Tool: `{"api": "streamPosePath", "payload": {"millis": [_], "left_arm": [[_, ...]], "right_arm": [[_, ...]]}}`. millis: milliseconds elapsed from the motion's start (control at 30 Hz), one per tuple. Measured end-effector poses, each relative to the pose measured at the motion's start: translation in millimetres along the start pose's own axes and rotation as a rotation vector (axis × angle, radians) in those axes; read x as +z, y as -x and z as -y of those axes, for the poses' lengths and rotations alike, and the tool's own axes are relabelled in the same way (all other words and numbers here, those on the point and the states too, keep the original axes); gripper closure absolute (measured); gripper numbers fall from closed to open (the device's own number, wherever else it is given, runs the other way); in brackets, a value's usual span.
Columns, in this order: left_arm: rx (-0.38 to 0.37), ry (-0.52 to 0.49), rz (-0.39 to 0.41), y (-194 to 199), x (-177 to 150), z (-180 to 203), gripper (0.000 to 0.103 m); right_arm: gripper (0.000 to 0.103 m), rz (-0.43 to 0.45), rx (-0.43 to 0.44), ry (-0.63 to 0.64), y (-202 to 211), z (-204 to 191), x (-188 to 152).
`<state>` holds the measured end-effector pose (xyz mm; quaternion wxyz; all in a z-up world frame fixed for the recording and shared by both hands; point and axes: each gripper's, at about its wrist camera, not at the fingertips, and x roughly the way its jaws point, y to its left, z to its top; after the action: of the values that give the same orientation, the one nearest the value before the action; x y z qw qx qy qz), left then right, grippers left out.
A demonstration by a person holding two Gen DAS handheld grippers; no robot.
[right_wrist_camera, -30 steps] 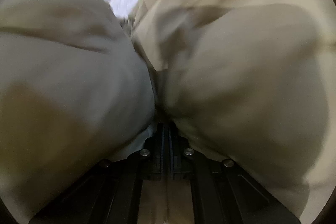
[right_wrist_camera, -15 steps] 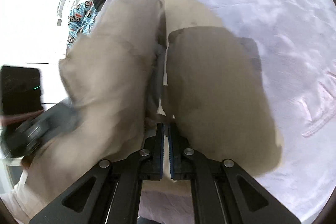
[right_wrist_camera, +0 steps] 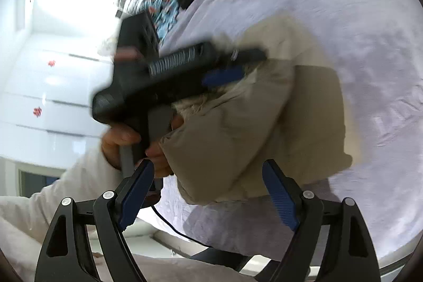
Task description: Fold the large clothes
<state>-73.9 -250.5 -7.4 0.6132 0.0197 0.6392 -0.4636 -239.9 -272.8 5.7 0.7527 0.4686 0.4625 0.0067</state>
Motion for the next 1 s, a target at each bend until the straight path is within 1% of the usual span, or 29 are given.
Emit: {"api": "streamPosePath", "payload": {"millis": [33,67,100,133,167,200,267,300,367,400,433,500,600,667,800,833,900,933,967,1000], "left_arm": [[0.02,-0.026,0.038,13.8,2.2,3.0,0.035],[0.04,-0.04,0.065,21.0,4.8,5.3,0.035],[0.073,-0.053,0.104,29.7,7.2,7.7,0.035],[0.105,-0.061,0.14,41.6,7.1,4.5,0.035],[0.148,-0.063,0.182,53.2,6.5,-0.1,0.035],[0.197,-0.054,0.227,64.7,5.4,-9.4,0.035],[0.249,-0.026,0.265,77.3,0.8,-30.8,0.035],[0.3,-0.009,0.27,79.1,-1.8,-44.6,0.035],[0.348,0.012,0.255,72.8,-2.8,-62.1,0.035],[0.353,0.026,0.25,65.1,-2.1,-69.8,0.035],[0.344,0.034,0.245,55.0,0.1,-74.6,0.035],[0.357,0.022,0.239,38.2,4.9,-73.5,0.035],[0.386,-0.021,0.243,9.0,15.5,-58.9,0.035],[0.384,-0.025,0.251,-9.4,24.2,-51.5,0.035],[0.384,-0.016,0.25,-35.9,37.0,-38.6,0.035],[0.394,-0.024,0.244,-41.2,37.5,-35.7,0.035],[0.421,-0.044,0.238,-46.8,36.9,-32.5,0.035],[0.417,-0.044,0.239,-46.8,37.1,-32.9,0.035],[0.408,-0.037,0.24,-45.5,36.7,-35.6,0.035],[0.398,-0.027,0.238,-45.1,37.6,-39.5,0.035]], "right_arm": [[0.016,-0.006,-0.018,0.003,-9.8,-3.9,3.3],[0.019,-0.01,-0.052,0.0,-15.8,-5.0,6.3],[0.038,-0.009,-0.105,-0.01,-22.3,-5.8,9.5],[0.06,-0.002,-0.125,-0.017,-24.5,-4.9,11.1],[0.088,-0.001,-0.158,-0.024,-21.5,-1.4,8.2],[0.088,0.003,-0.192,-0.03,-20.6,3.2,8.1],[0.089,0.018,-0.231,-0.033,-12.7,14.3,3.3],[0.089,0.015,-0.256,-0.026,-9.8,19.4,-0.3],[0.089,0.005,-0.286,-0.01,-6.3,29.6,-7.6],[0.089,0.001,-0.296,-0.007,-6.1,30.0,-10.6],[0.089,-0.004,-0.311,-0.003,-11.1,31.9,-10.7],[0.089,-0.007,-0.327,-0.003,-17.8,39.4,-11.2],[0.089,0.015,-0.368,0.006,-15.0,52.9,-14.5],[0.089,0.035,-0.397,0.013,-12.2,63.4,-13.9],[0.089,0.057,-0.425,-0.013,-3.5,90.7,-8.0],[0.089,0.049,-0.416,-0.026,-3.0,98.1,-6.4],[0.088,0.037,-0.365,-0.073,4.0,108.0,-4.8],[0.086,0.049,-0.357,-0.096,12.9,109.3,-3.8],[0.08,0.07,-0.358,-0.104,25.0,106.0,-1.7],[0.077,0.105,-0.367,-0.097,37.3,99.5,1.5]]}}
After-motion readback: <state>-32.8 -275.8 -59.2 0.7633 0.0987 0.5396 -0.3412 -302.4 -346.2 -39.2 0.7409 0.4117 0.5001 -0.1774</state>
